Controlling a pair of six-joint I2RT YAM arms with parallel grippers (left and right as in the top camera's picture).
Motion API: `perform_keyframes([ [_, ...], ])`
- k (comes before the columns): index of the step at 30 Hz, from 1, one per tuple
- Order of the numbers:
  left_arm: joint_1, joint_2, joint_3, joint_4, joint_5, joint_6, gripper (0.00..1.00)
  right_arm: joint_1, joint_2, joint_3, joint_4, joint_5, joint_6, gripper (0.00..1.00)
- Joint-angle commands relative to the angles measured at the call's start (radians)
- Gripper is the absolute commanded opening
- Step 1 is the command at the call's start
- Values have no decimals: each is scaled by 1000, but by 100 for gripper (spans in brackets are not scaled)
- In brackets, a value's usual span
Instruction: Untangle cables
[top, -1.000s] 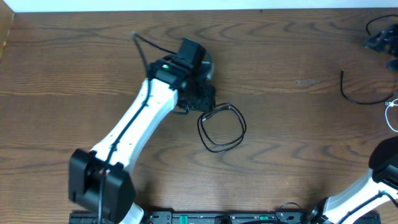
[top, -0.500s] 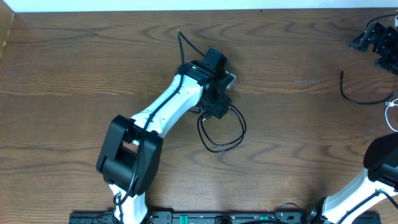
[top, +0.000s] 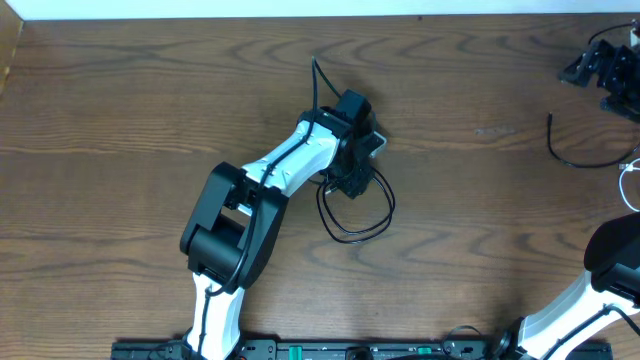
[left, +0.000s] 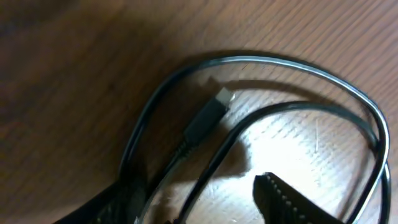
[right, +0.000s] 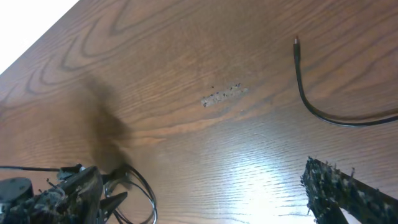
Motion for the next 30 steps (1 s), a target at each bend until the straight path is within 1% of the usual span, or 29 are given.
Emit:
perform_keyframes([
  [1,0,55,0,10,-67,41,52,7,-3,8,-12,0,-20,99],
  [2,0,61,0,14,-91,41,48,9,-3,8,-15,0,-20,99],
  [3,0,71,-2,20,-117,40,41,14,-3,8,-18,0,-23,99],
  [7,0,84,-2,25,-179,40,10,34,-3,8,-31,0,-63,99],
  [8,0,82,-1,25,-187,39,8,38,-3,8,-34,0,-64,99],
  [10,0,68,-1,27,-188,30,7,45,-3,8,-38,0,-65,99],
  [13,0,14,4,29,-188,-31,7,57,-3,8,-49,-1,-65,99],
  [16,2,-89,9,39,-188,-118,7,71,-3,8,-63,-26,-85,99],
  [18,2,-172,10,54,-188,-176,7,82,-3,8,-73,-77,-122,99],
  [19,2,-275,10,72,-188,-239,7,95,-3,8,-86,-147,-166,99],
  [22,2,-417,10,100,-188,-314,8,120,-3,8,-101,-239,-219,99],
  [26,2,-565,10,131,-188,-372,7,163,-3,8,-108,-357,-282,99],
  [30,2,-654,10,149,-188,-401,8,220,-3,8,-107,-459,-342,99],
])
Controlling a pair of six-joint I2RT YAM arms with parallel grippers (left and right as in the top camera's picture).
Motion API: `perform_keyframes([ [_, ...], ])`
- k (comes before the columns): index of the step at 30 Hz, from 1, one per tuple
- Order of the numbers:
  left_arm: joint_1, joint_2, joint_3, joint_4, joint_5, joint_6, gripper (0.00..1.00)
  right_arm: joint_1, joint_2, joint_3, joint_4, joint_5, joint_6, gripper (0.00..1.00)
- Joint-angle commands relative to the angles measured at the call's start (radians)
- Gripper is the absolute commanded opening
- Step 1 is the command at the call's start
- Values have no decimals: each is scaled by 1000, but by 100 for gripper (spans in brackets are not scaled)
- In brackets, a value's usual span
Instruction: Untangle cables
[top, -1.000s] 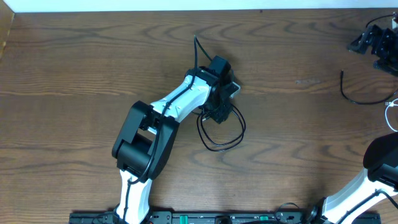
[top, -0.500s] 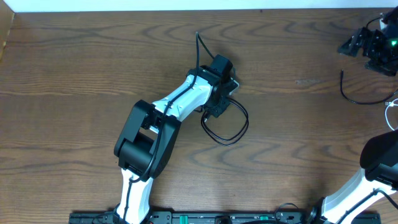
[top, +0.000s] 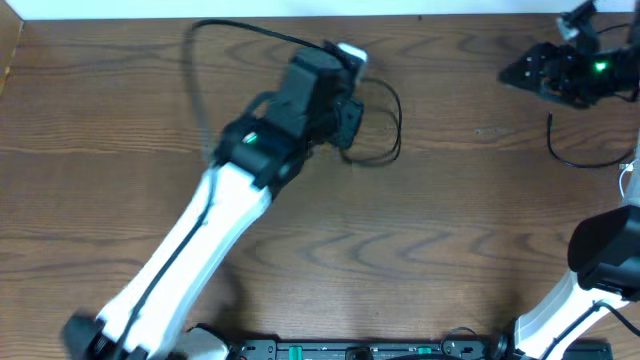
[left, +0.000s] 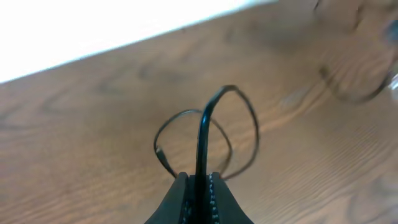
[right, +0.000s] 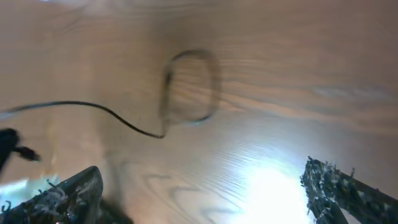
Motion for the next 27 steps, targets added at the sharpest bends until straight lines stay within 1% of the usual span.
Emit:
perform_keyframes([
  [1,5,-45,0,10,-6,-95,7,62,-3,8,0,-163,-92,99],
  [3,10,-74,0,29,-6,-129,7,95,-3,8,12,-162,-98,99],
  [4,17,-95,0,49,-6,-167,7,122,-3,8,18,-160,-135,99],
  [5,36,-123,0,82,-6,-224,7,160,0,7,28,-105,-154,99],
  [6,47,-137,0,100,-6,-256,7,178,2,7,32,-68,-154,99],
  [9,84,-174,0,135,-6,-344,8,212,16,6,38,-31,-162,99],
  [12,131,-211,0,144,-6,-473,7,225,30,4,37,-95,-254,99],
  [14,158,-231,0,145,-6,-545,7,229,35,-8,36,-182,-349,99],
  [17,186,-257,0,163,-5,-634,7,240,37,-39,38,-306,-473,99],
  [19,195,-270,0,178,-5,-687,8,256,37,-68,54,-368,-517,99],
  [23,194,-288,0,214,21,-768,8,307,37,-143,161,-457,-517,99],
  [24,194,-290,0,230,36,-822,7,338,37,-181,218,-484,-512,98],
  [27,194,-290,0,241,47,-882,7,396,38,-240,341,-500,-429,96],
])
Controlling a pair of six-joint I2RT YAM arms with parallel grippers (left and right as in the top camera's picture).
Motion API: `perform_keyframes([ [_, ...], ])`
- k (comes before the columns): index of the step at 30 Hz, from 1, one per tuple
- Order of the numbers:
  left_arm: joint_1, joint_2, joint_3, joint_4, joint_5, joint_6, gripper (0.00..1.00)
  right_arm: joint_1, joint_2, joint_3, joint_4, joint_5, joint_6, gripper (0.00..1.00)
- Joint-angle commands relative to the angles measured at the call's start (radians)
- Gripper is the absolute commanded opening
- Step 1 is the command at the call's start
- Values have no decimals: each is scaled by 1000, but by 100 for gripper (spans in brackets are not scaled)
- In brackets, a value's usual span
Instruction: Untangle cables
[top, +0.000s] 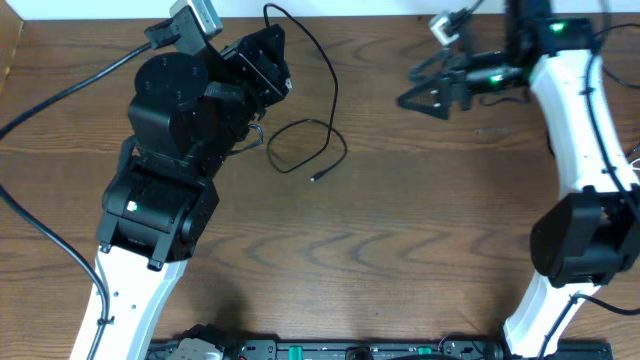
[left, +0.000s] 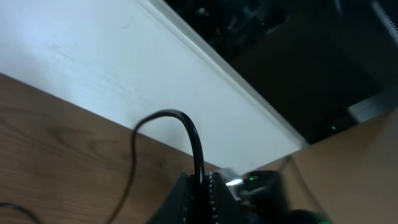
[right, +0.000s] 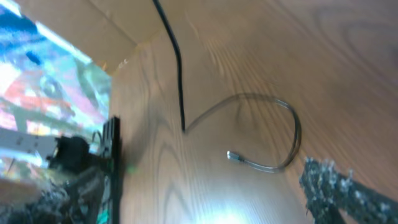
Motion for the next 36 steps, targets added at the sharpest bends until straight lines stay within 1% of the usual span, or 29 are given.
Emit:
perform_keyframes([
  [1,5,-16,3,13,27,-155,7,86,11,-76,132,-99,86,96],
  [5,5,-16,3,17,27,-209,8,153,11,-128,309,-98,225,95],
  [7,5,-16,3,25,27,-214,7,184,12,-145,396,-87,312,89],
  [9,5,-16,3,39,39,-214,8,214,13,-153,469,-22,406,88],
  [12,5,-16,3,63,79,-214,7,258,13,-163,554,132,534,87],
  [15,5,-18,3,64,83,-214,8,295,13,-163,602,240,607,80],
  [16,5,-20,3,63,83,-214,7,303,13,-163,615,259,618,75],
  [18,5,-23,3,60,83,-213,7,314,13,-163,636,277,629,56],
  [20,5,-25,3,58,83,-213,7,317,13,-163,644,277,631,19],
  [21,6,-26,3,51,81,-212,8,317,13,-163,643,277,631,5],
  [22,6,-27,3,47,79,-207,8,312,13,-163,640,276,631,1],
  [24,9,-27,3,32,71,-163,8,300,13,-163,638,277,650,1],
  [26,20,-27,3,-4,62,-107,8,276,6,-160,638,285,703,1],
  [28,31,-27,3,-71,15,-89,8,241,-17,-159,630,299,760,1],
  [30,40,-26,3,-151,-48,-89,10,206,-53,-155,604,311,780,1],
  [33,48,-21,2,-263,-129,-89,12,154,-124,-134,523,406,800,1],
  [36,48,-13,2,-351,-189,-69,17,113,-197,-76,393,561,802,1],
])
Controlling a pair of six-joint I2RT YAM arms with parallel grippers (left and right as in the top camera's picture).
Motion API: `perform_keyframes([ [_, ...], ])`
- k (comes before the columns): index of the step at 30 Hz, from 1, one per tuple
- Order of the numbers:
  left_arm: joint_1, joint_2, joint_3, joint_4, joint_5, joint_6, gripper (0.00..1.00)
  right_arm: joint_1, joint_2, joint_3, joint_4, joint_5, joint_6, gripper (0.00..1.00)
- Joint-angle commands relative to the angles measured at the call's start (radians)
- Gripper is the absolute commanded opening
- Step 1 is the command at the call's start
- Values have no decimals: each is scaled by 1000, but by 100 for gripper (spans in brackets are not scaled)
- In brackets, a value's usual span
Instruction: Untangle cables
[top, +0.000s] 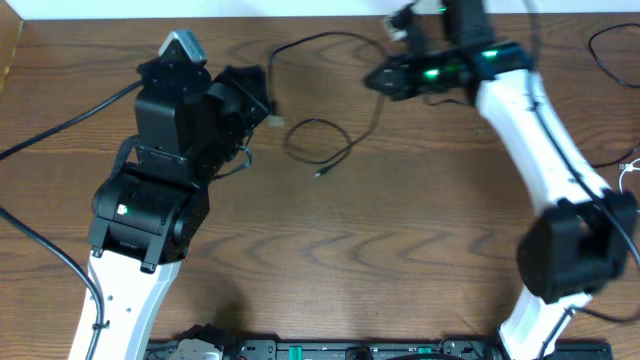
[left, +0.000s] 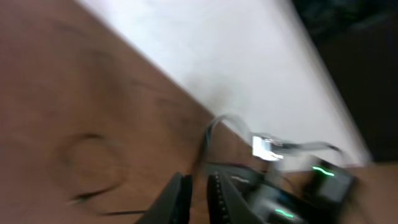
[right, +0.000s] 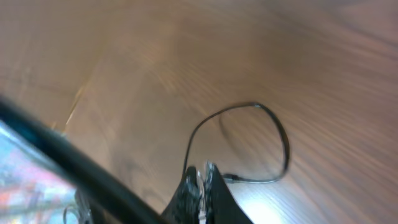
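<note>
A thin black cable (top: 322, 124) runs along the table's far edge, drops into a loop at the middle, and ends in a small plug (top: 318, 175). My right gripper (top: 374, 80) is shut on it near the far edge. In the right wrist view the cable (right: 273, 124) leaves the shut right gripper (right: 200, 169) and curls into the loop. My left gripper (top: 262, 102) hangs to the left of the cable. In the blurred left wrist view the left gripper (left: 198, 178) has its jaws slightly apart with only table showing between them.
Another black cable (top: 606, 42) lies at the far right corner. A white cable (top: 630, 178) sits at the right edge. The left arm's own thick black lead (top: 60, 128) trails off to the left. A white wall borders the table's far edge.
My right gripper was open above the table at the upper middle; now it is shut on the black cable. My left gripper was shut on that cable; now its jaws are parted and empty.
The cable lay coiled at the table's middle under my left gripper, with my right gripper far right. Then the left gripper was shut on it near the far edge. Then the cable was held up at the upper left. Now the right gripper holds it.
</note>
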Motion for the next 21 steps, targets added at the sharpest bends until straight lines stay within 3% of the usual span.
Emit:
perform_keyframes([
  [1,6,2,4,-60,-115,74,17,-47,-144,106,-109,222,40,1],
  [5,6,8,3,-121,-117,169,25,-77,-193,270,-307,417,24,1],
  [12,6,16,2,-166,-117,198,39,-196,-198,580,-562,603,26,1],
  [21,6,28,2,-172,-117,198,40,-487,-195,684,-560,628,12,1],
])
